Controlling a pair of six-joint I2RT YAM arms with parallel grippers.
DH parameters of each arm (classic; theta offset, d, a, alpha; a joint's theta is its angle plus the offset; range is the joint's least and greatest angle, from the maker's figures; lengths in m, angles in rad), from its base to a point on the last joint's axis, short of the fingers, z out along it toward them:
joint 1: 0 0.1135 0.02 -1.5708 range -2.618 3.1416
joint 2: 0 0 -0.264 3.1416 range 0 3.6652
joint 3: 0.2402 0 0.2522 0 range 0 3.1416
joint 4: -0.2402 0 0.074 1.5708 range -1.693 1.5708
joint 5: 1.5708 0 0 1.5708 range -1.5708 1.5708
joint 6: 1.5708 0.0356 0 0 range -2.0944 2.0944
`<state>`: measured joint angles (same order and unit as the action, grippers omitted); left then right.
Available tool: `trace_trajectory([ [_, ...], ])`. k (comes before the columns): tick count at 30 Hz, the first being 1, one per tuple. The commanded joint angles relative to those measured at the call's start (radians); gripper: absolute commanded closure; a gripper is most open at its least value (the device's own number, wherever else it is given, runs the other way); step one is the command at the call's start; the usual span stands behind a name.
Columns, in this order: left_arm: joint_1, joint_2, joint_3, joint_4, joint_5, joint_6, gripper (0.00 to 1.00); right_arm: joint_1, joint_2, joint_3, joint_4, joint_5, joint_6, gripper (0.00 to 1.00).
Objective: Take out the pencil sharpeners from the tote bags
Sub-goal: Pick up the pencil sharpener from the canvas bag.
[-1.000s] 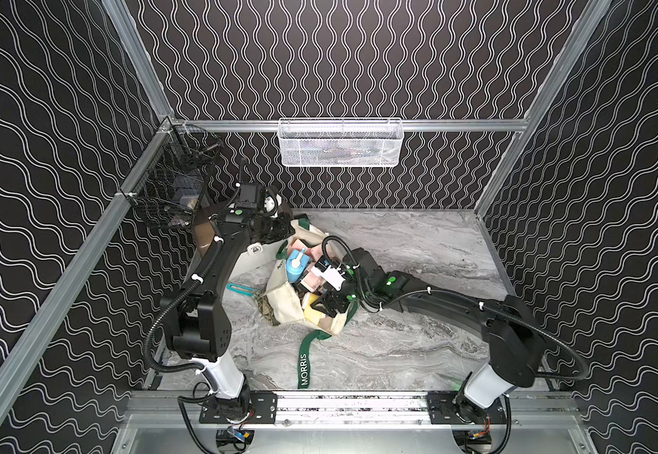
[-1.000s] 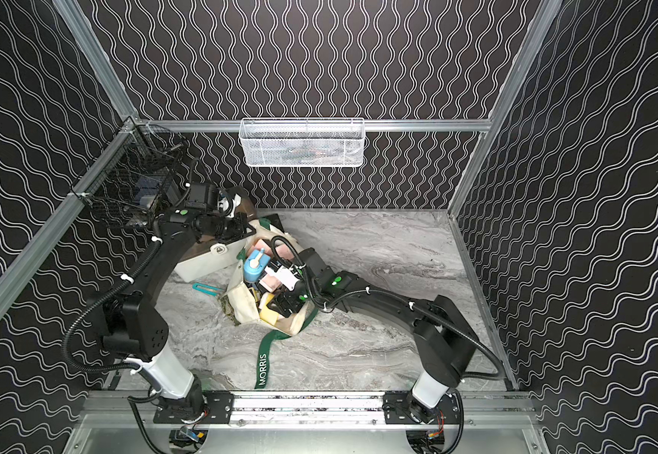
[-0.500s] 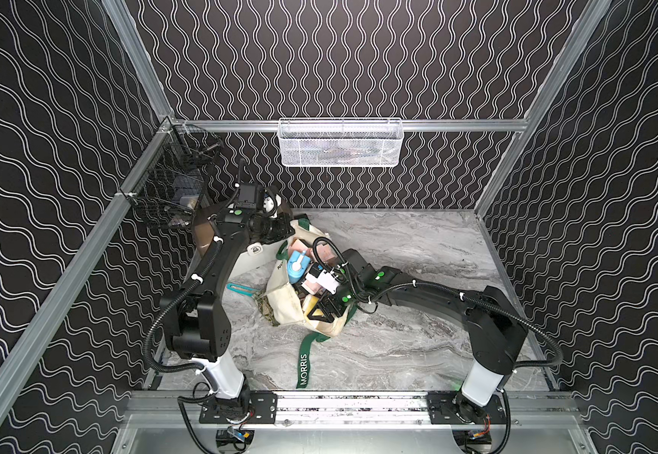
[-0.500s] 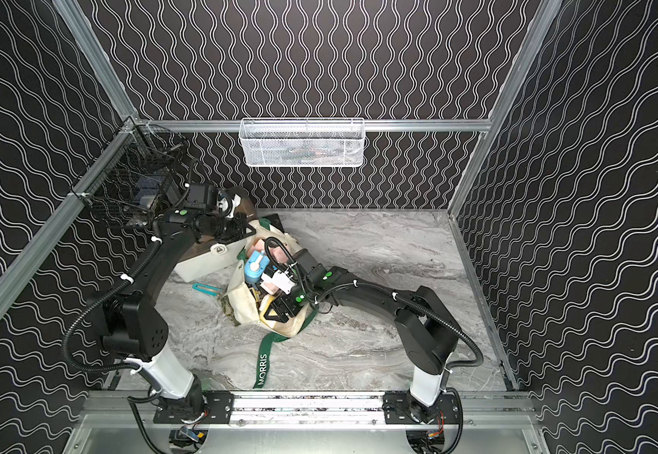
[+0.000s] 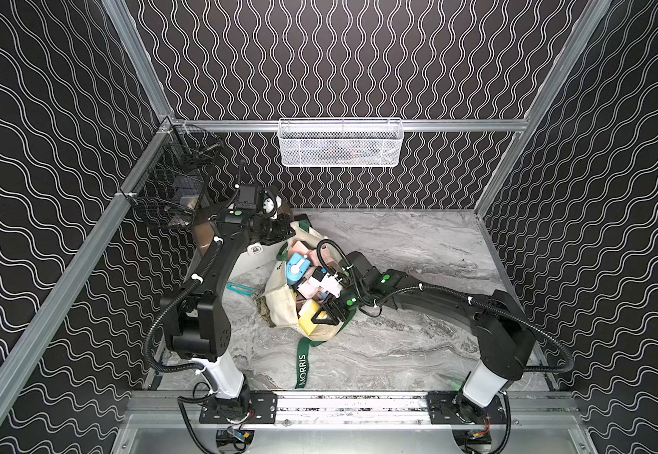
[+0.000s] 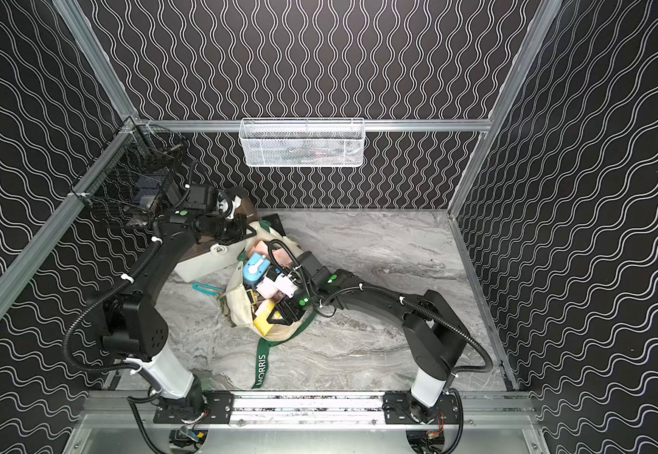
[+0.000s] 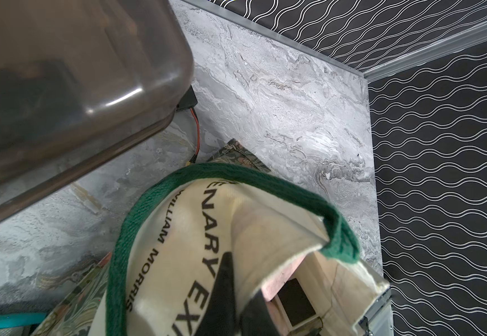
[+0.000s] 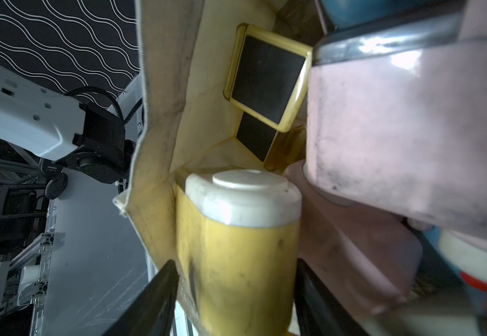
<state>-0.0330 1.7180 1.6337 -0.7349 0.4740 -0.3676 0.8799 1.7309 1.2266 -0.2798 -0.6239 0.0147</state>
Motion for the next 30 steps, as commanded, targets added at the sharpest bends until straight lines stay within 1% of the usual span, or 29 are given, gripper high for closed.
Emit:
trace_trajectory([
  [1,0.005,-0.011,-0.007,-0.010,-0.005,-0.005,1.00,0.003,0.018,0.004,0.028,-0.077,0.018,0.35],
  [6,0.008,-0.012,-0.008,-0.009,-0.002,-0.007,1.00,0.003,0.021,0.009,0.090,-0.117,0.091,0.28],
  [11,0.010,-0.011,-0.008,-0.009,-0.001,-0.007,1.00,0.004,0.036,0.028,0.105,-0.180,0.123,0.29],
  [13,0.010,-0.011,-0.008,-0.009,0.001,-0.009,1.00,0.006,0.036,0.027,0.109,-0.177,0.151,0.28],
  [16,0.012,-0.008,-0.008,-0.008,0.002,-0.011,1.00,0.007,0.023,0.019,0.105,-0.170,0.142,0.28],
  [19,0.013,-0.006,-0.010,-0.011,0.002,-0.010,1.00,0.007,0.011,0.007,0.121,-0.193,0.145,0.32],
  [23,0.015,-0.007,-0.011,-0.008,0.006,-0.013,1.00,0.009,0.014,0.003,0.138,-0.201,0.157,0.34],
  [25,0.016,-0.006,-0.011,-0.008,0.008,-0.014,1.00,0.010,0.029,0.025,0.098,-0.179,0.158,0.35],
  [27,0.016,-0.007,-0.012,-0.008,0.009,-0.015,1.00,0.015,0.050,0.054,0.057,-0.128,0.146,0.35],
  [30,0.017,-0.007,-0.015,-0.008,0.009,-0.014,1.00,0.017,0.092,0.074,0.053,-0.123,0.151,0.37],
])
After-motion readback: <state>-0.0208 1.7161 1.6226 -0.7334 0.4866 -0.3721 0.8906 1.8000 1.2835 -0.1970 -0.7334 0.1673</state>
